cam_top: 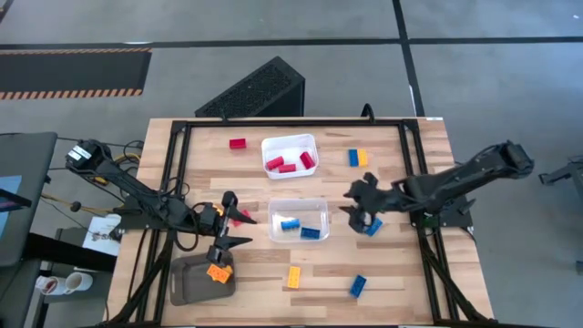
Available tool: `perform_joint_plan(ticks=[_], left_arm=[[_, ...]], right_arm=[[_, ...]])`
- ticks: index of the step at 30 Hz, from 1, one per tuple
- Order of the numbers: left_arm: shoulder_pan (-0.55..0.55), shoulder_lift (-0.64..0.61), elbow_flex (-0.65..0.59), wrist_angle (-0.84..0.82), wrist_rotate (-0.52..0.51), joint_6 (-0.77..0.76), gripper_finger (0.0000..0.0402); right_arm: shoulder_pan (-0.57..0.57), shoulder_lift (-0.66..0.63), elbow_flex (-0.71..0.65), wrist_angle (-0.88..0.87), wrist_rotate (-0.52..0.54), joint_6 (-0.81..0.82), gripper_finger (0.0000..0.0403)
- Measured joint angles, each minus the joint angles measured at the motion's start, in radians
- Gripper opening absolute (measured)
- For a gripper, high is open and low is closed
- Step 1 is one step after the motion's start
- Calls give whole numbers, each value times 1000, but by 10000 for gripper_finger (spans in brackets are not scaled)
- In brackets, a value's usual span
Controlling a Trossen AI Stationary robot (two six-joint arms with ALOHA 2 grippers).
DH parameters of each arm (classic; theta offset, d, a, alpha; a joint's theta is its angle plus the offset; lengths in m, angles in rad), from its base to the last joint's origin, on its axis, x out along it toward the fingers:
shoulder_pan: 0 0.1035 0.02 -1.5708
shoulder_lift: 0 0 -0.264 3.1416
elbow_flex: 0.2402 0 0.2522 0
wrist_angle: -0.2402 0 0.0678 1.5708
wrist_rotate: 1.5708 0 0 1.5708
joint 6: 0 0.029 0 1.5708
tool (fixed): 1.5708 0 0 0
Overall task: Sort & place blocks by color
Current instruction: Put the blue game piece into the transparent bin
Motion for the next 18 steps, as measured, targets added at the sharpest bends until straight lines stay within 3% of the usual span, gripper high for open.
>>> perform_joint_plan(ticks=[9, 18], left_arm=[[4, 0, 0, -3, -26, 4, 206], [4, 0, 0, -20, -31, 1, 206]], right_arm=[[118, -67, -31, -133, -10, 48, 232], [179, -36, -31, -387, -145, 77, 232]])
